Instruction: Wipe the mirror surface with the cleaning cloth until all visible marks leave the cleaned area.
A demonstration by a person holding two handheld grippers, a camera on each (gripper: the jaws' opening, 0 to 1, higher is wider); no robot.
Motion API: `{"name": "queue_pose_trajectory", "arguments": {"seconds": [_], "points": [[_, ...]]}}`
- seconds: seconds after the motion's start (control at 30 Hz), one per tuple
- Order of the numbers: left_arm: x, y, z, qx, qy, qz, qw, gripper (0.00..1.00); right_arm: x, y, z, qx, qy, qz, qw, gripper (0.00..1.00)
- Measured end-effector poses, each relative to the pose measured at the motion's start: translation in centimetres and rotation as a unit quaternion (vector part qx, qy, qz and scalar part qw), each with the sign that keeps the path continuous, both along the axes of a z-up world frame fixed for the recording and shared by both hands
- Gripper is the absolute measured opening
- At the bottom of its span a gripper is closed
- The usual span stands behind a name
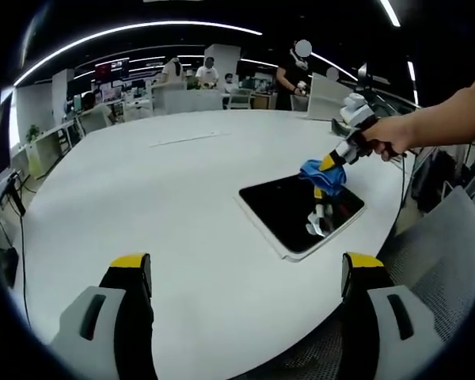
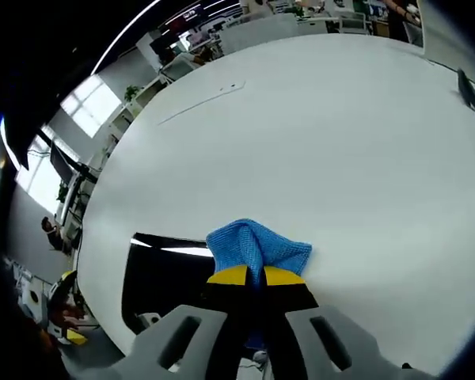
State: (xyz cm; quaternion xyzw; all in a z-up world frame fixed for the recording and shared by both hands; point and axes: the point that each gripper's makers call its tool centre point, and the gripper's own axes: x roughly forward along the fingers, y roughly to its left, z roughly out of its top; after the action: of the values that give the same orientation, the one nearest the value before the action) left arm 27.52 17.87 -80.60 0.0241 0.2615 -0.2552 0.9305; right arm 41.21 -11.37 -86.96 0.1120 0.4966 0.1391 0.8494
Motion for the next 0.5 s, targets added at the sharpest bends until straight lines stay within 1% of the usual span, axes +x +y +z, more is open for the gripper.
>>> {"name": "queue_pose_trajectory", "arguments": {"seconds": [0.07,0.1,0.17,0.43,0.5], "points": [[-0.1,-0.3,-0.1,-0.007,0.004,-0.006,1.0000,0.99,0.2,0.0,0.1,-0.002,0.001,0.003,1.0000,0.00],[-0.5,-0.8,-0.3,-0.010,0.012,-0.018,0.9997,0.99,0.4,0.0,0.1,-0.004,0.001,0.005,1.0000,0.00],[-0.4,-0.8,-0.2,-0.009,0.006,-0.019,0.9998,0.99,0.7,0.0,0.1,-0.009,0.001,0.008,0.9999,0.00],[-0.2,-0.4,-0.2,-0.005,0.005,-0.014,0.9999,0.99,1.0,0.0,-0.1,-0.009,0.002,0.009,0.9999,0.00],[-0.1,-0.2,-0.3,0.004,0.003,-0.013,0.9999,0.99,1.1,0.0,0.0,-0.008,0.001,0.012,0.9999,0.00]]}}
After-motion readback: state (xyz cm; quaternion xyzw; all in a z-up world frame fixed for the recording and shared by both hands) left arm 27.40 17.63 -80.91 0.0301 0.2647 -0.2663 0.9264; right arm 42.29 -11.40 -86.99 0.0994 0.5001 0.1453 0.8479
